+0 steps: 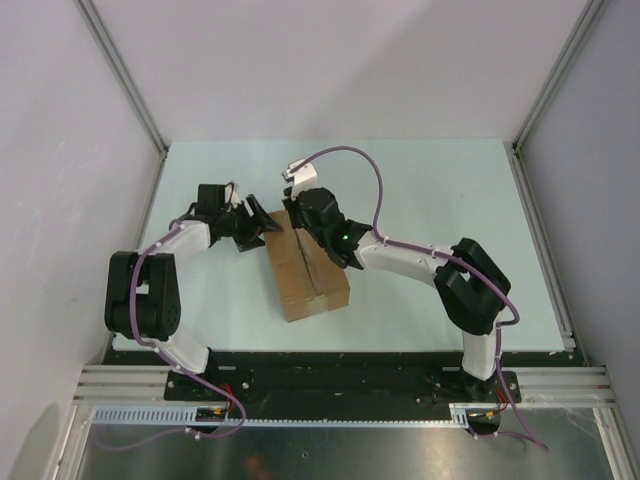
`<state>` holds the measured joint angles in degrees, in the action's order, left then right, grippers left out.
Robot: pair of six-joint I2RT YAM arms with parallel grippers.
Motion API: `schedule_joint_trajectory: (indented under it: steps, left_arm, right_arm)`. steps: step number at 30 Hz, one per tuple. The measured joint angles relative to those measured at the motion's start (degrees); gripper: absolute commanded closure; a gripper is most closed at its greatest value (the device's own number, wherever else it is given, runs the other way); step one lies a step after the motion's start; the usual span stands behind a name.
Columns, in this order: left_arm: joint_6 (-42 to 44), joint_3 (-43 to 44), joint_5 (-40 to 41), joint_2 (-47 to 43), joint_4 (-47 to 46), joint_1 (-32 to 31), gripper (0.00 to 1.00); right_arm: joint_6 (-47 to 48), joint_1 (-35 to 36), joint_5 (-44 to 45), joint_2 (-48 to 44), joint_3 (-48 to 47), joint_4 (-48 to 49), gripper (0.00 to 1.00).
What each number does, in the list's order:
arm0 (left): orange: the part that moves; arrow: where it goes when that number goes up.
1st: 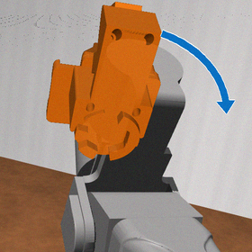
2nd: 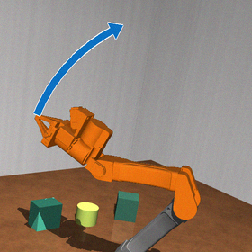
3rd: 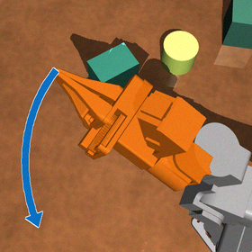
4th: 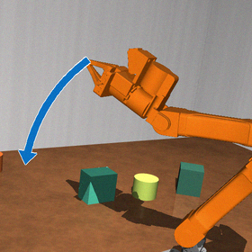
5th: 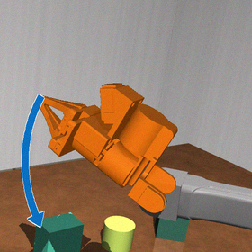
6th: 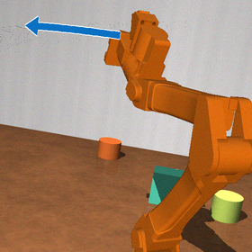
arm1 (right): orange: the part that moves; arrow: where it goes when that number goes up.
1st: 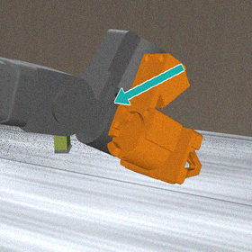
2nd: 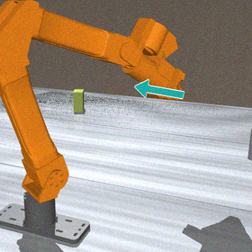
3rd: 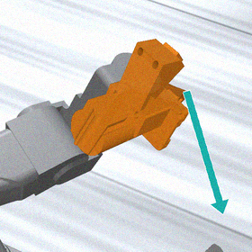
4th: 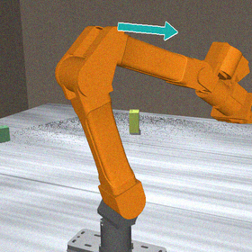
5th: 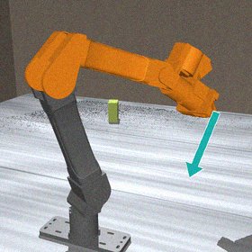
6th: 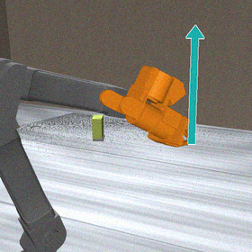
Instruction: Unpack the express box
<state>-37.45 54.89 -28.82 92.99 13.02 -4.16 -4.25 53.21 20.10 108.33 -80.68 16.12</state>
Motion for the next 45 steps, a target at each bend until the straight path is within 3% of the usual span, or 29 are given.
schedule_joint_trajectory:
  steps: [27, 37, 45]
  left_arm:
    - [0.0, 0.0, -0.2, 0.0, 0.0, 0.1, 0.26]
    - [-1.7, 0.0, -0.1, 0.0, 0.0, 0.1, 0.37]
    - [-6.7, -1.2, -0.2, -0.1, -1.4, 0.3, 0.39]
  right_arm:
    - [0.9, 0.0, 2.2, 4.7, -3.1, -2.1, 1.0]
    - [-0.7, 0.2, 2.6, 4.7, -3.4, -3.5, 1.0]
    - [-2.8, 0.2, 3.0, 4.7, -3.8, -6.9, 1.0]
